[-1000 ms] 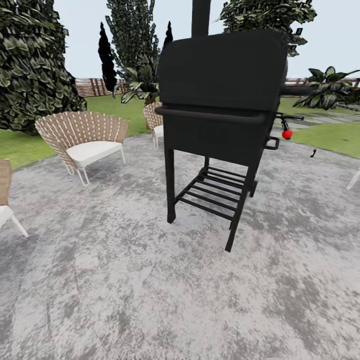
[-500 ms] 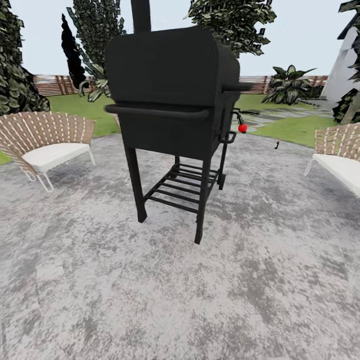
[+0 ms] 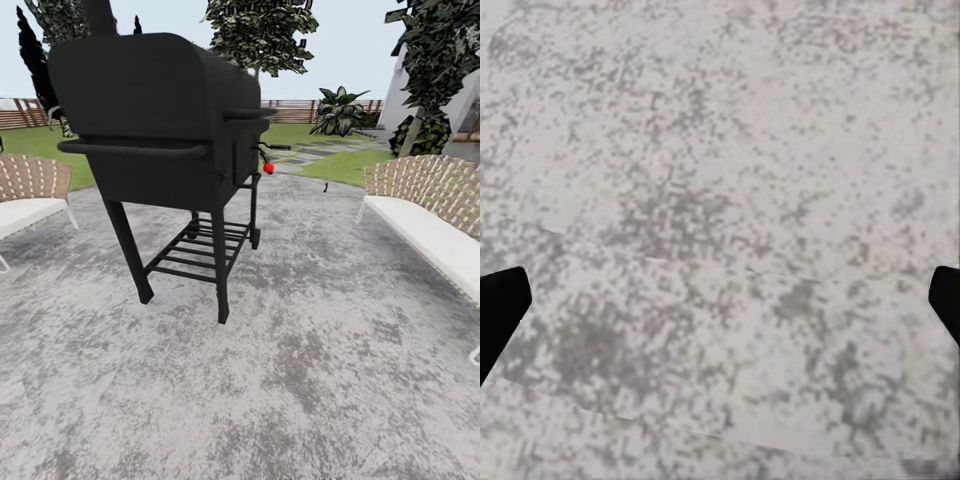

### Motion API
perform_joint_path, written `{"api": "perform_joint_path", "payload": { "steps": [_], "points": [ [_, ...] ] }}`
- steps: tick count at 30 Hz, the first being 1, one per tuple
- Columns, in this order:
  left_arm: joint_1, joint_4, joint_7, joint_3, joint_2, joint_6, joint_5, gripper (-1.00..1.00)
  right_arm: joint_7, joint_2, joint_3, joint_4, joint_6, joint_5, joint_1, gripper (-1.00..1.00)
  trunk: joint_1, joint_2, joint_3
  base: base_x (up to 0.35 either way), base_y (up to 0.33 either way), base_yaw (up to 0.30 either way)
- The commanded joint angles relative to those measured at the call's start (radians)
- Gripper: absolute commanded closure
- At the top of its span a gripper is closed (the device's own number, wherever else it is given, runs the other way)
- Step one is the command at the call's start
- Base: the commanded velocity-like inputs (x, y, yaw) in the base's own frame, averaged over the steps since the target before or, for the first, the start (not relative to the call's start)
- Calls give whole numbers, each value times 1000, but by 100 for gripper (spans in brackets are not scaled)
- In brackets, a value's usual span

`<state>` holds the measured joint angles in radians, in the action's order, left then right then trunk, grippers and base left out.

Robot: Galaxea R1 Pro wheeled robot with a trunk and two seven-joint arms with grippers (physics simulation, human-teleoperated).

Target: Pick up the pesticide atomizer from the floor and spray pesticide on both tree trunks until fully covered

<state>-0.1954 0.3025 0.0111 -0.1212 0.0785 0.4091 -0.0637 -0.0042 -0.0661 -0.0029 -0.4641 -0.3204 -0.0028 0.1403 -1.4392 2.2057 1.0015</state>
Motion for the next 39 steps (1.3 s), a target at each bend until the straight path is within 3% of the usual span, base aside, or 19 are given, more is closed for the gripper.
{"api": "perform_joint_path", "payload": {
  "steps": [1, 22, 32, 34, 38, 39],
  "points": [
    [-1, 0, 1, -4, 0, 3, -7, -100, 0, 0, 0, 1, -3, 0, 1, -100, 0, 0, 1, 0, -274, -299],
    [-1, -1, 1, -5, -2, 2, -7, -100, 0, 0, 0, 1, -3, 0, 1, -100, 0, 0, 1, 0, -274, -300],
    [0, 0, 3, -10, -2, 0, -5, -100, 0, 1, 0, 1, -3, 0, 1, -100, 0, 0, 1, 0, -38, -300],
    [-1, 0, 9, -17, 1, -7, -4, -100, 0, 2, 0, 1, -4, 0, 1, -100, 0, 0, 1, 0, -1, -299],
    [-1, 0, 14, -109, 2, -9, -6, -100, 0, 2, 0, 1, -5, 1, 1, -100, 0, 0, 0, 0, 0, -278],
    [-1, 0, 13, -115, 1, -9, -7, -100, 0, 2, 1, 1, -5, 1, 1, -100, 0, 0, -1, 0, 0, -261]
  ]
}}
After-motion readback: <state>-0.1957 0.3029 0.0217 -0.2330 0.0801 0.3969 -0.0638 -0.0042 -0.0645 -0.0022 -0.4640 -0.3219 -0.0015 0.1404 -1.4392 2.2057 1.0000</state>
